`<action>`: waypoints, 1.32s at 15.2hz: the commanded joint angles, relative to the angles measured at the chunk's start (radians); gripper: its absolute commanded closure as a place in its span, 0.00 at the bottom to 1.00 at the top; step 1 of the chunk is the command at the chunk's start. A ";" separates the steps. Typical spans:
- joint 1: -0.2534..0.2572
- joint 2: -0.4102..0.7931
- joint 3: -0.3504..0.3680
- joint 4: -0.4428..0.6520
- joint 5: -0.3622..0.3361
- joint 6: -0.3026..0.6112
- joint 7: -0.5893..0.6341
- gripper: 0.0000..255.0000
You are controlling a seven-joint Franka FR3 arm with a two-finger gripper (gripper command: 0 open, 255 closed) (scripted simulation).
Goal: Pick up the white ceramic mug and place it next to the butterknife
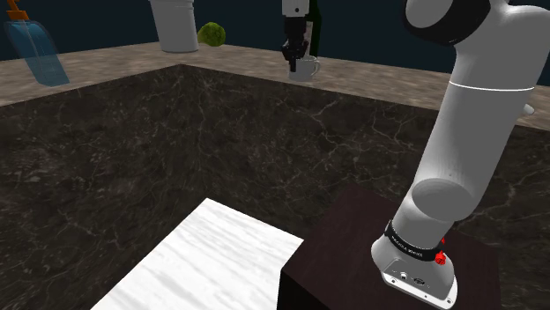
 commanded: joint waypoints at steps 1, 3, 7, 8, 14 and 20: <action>0.000 0.002 0.001 -0.001 0.001 -0.002 0.000 1.00; 0.000 0.001 0.000 0.011 0.001 -0.015 -0.001 1.00; -0.003 0.018 -0.001 0.087 0.005 -0.075 -0.007 1.00; -0.004 0.023 -0.002 0.107 0.006 -0.090 -0.008 1.00; -0.012 0.062 -0.005 0.243 0.016 -0.188 -0.019 1.00; -0.024 0.111 -0.008 0.384 0.029 -0.280 -0.030 1.00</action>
